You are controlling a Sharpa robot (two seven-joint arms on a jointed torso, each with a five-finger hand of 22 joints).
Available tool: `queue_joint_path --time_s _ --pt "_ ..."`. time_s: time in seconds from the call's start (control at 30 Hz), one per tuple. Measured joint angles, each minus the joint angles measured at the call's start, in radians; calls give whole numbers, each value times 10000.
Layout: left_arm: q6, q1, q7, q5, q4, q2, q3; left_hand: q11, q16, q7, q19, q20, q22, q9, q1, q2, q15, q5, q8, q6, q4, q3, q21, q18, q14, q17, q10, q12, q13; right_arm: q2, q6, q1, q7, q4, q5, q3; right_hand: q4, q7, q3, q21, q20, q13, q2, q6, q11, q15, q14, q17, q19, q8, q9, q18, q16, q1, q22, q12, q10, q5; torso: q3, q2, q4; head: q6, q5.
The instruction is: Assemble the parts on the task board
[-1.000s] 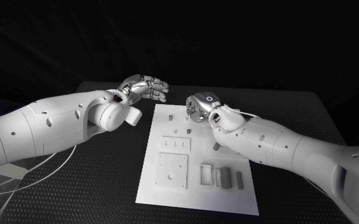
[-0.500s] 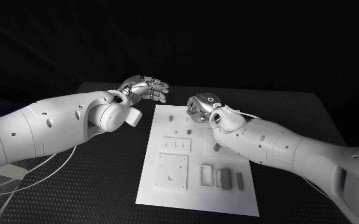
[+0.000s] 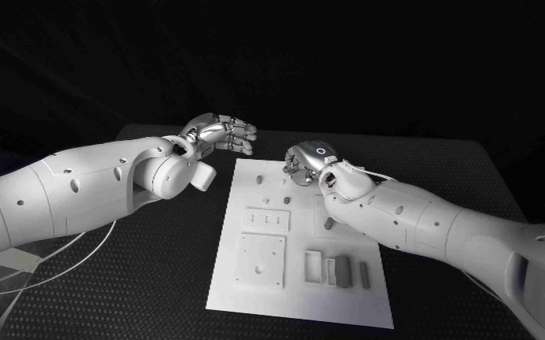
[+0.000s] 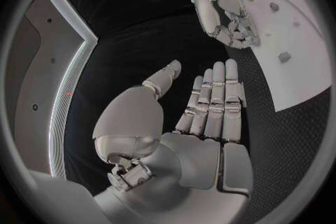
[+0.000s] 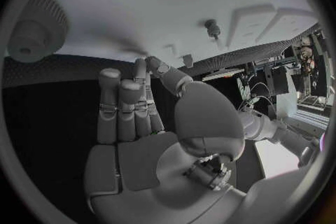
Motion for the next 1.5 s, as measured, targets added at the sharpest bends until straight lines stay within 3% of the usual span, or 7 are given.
queue_joint_path --time_s 0.37,0.6,1.0,1.1,1.2,1.33,1.5 --pt "1 13 -9 -1 6 -7 0 0 0 0 0 0 8 -1 0 0 0 0 0 0 0 0 -39 -3 0 8 0 0 0 1 -40 1 -53 15 13 0 0 12 0 41 3 10 -4 10 -32 1 1 21 2 0 10 -1 38 -4 0 -37 32 0 0 -5 -4 13 5" --pt "1 17 -13 -1 4 -5 0 0 0 0 0 0 8 -2 0 0 0 0 0 0 0 0 -39 -5 0 16 0 0 0 14 54 1 -62 -15 108 0 0 262 0 40 -1 -132 -120 -432 238 183 -114 -48 -50 -320 -79 -25 39 -120 0 -465 -420 0 0 -7 -4 18 0" --pt "0 27 -21 -2 4 -17 0 0 -39 0 0 0 8 6 0 0 0 0 0 0 0 0 -39 -18 0 19 0 0 0 -107 99 2 -63 53 240 0 27 317 27 0 39 -208 -173 -555 341 222 -152 -70 -114 -374 -90 -79 -1 -68 0 -543 -522 0 4 -7 -11 23 -13" --pt "10 27 -21 -2 -7 -55 0 0 -39 0 0 0 15 6 0 0 0 0 0 0 0 0 -39 -22 0 30 0 0 0 -350 84 28 -47 310 328 0 12 316 43 0 40 -208 -173 -588 341 232 -161 -70 -115 -374 -90 -80 -1 -68 0 -582 -522 0 6 -10 -17 68 -22" --pt "32 33 -14 -3 -66 -138 0 0 -39 0 0 0 15 6 0 0 0 0 0 0 0 0 -39 -23 0 30 0 -40 0 -589 87 154 -17 666 450 0 -1 319 56 0 43 -242 -427 -594 341 254 -140 -80 -117 -436 -90 -79 -1 -112 0 -596 -522 0 15 -14 -34 118 -22" --pt "68 49 8 -3 -147 -221 -3 0 -76 0 0 0 14 5 1 1 0 0 0 0 0 0 -39 -28 0 39 0 -40 0 -1007 109 428 61 1360 620 181 56 335 -2 1 60 -284 -611 -642 378 270 -131 -100 -134 -489 -107 -80 -1 -242 0 -659 -559 0 35 -25 -79 203 -15" --pt "107 60 29 -24 -161 -299 -3 2 -110 1 0 0 34 61 0 1 0 0 0 92 0 0 -79 1 0 84 3 -43 4 -1727 249 802 179 1836 860 257 176 337 -55 0 75 -332 -750 -826 399 325 -141 -135 -149 -671 -205 -79 0 -381 0 -708 -579 0 58 -48 -152 310 -29"
